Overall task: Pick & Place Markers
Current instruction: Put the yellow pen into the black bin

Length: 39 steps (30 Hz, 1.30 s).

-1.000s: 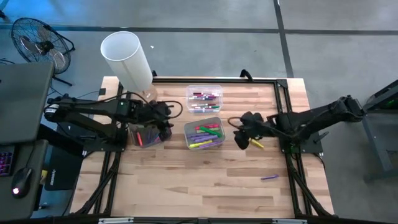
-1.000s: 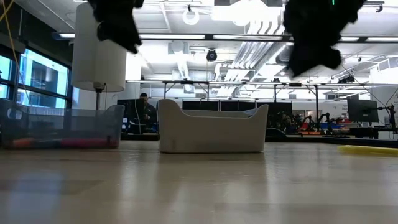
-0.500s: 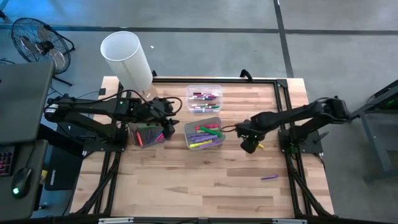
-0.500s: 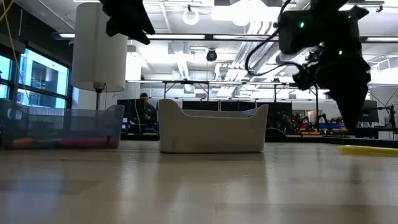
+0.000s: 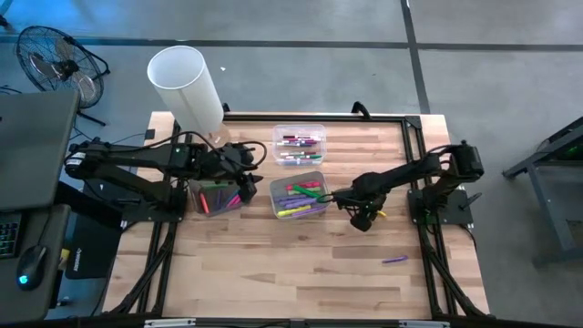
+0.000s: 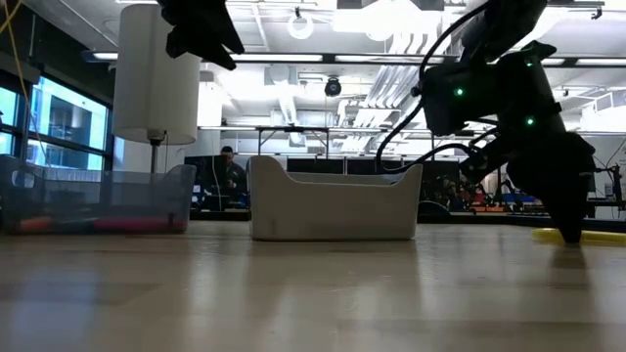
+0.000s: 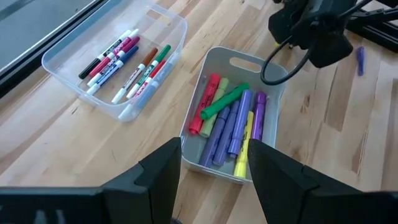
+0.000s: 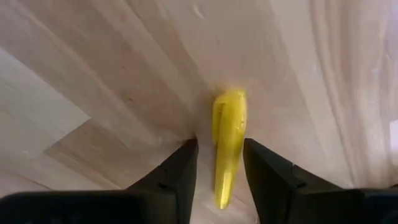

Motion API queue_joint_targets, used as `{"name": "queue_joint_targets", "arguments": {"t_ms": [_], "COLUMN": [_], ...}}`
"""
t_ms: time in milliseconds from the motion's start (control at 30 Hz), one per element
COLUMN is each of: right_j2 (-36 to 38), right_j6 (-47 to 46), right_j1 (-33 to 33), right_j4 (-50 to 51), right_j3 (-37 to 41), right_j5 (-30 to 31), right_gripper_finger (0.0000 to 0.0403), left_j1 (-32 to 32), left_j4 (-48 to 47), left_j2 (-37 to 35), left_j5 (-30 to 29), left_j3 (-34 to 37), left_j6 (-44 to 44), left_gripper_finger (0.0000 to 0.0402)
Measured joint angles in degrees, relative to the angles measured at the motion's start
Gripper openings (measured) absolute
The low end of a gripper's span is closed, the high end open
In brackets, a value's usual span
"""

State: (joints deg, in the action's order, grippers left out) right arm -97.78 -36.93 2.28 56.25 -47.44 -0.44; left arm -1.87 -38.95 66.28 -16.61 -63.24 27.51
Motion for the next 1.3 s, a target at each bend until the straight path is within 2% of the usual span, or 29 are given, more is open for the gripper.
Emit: {"name": "queue_joint_targets", "arguments": {"t_ms": [233, 367, 533, 633, 733, 800, 867, 933, 1033, 1133, 1300], "right_j2": [0.8, 4.8, 16.6, 25.4, 33.4, 37.5, 40.3, 41.1, 39.2, 35.7, 30.5], "right_j6": [-1.3, -5.3, -14.5, -21.1, -23.9, -21.0, -13.8, -4.0, 9.8, 17.1, 20.4], "right_j1": [0.0, 1.7, 6.5, 10.2, 14.5, 17.6, 20.6, 22.6, 23.6, 23.6, 23.3], "right_j4": [-2.0, -1.8, -3.0, -6.6, -14.6, -22.4, -32.6, -44.1, -58.7, -67.9, -71.4], "right_j3": [0.3, 0.8, 0.5, 0.6, 0.6, 0.6, 0.6, 0.4, 0.4, 0.4, 0.1], "right_j5": [-0.9, 0.8, 3.0, 9.1, 22.0, 31.6, 40.3, 45.0, 45.6, 45.0, 44.9], "right_gripper_finger": [0.0025, 0.0029, 0.0028, 0.0025, 0.0025, 0.0025, 0.0025, 0.0025, 0.0025, 0.0025, 0.0026], "left_j1": [0.0, 0.0, 0.0, 0.0, 0.0, 0.0, 0.0, 0.0, 0.0, -0.1, -0.5], "left_j4": [4.4, 9.3, 18.5, 27.2, 37.1, 43.3, 48.0, 53.5, 58.3, 57.8, 57.9], "left_j2": [0.3, 3.0, 7.1, 11.3, 14.7, 17.1, 19.4, 21.8, 23.9, 25.0, 25.1], "left_j5": [0.2, 4.1, 11.7, 13.5, 13.5, 13.7, 15.2, 17.2, 19.9, 21.5, 22.5], "left_j3": [0.0, 0.0, -0.1, -0.1, 0.0, 0.0, 0.0, 0.0, -0.4, -1.9, -3.3], "left_j6": [-0.1, -2.2, -7.3, -10.1, -10.7, -10.8, -10.8, -10.8, -10.8, -10.8, -11.7], "left_gripper_finger": [0.0183, 0.0188, 0.0218, 0.0246, 0.0267, 0.0275, 0.0277, 0.0276, 0.0272, 0.0266, 0.0250]}}
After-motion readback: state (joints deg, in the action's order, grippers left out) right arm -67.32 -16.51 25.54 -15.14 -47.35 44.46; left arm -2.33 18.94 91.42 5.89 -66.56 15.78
